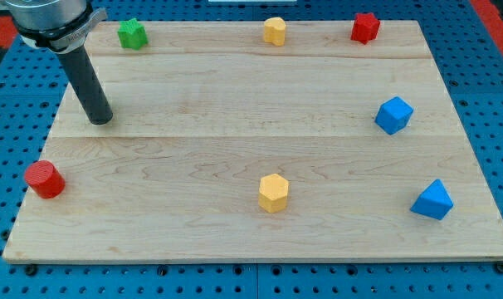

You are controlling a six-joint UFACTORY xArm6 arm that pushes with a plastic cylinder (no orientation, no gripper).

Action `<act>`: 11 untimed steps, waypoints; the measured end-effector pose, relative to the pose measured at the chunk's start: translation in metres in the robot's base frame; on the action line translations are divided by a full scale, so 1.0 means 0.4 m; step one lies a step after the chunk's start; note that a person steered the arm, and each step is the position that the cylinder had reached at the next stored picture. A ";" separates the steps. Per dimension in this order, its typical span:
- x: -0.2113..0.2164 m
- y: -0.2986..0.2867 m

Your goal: Move your arm to the right side of the board

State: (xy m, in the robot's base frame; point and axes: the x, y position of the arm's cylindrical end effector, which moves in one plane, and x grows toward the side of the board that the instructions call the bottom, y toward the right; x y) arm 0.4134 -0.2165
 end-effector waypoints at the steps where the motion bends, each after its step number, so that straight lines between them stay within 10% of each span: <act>1: 0.000 0.007; 11: -0.195 0.835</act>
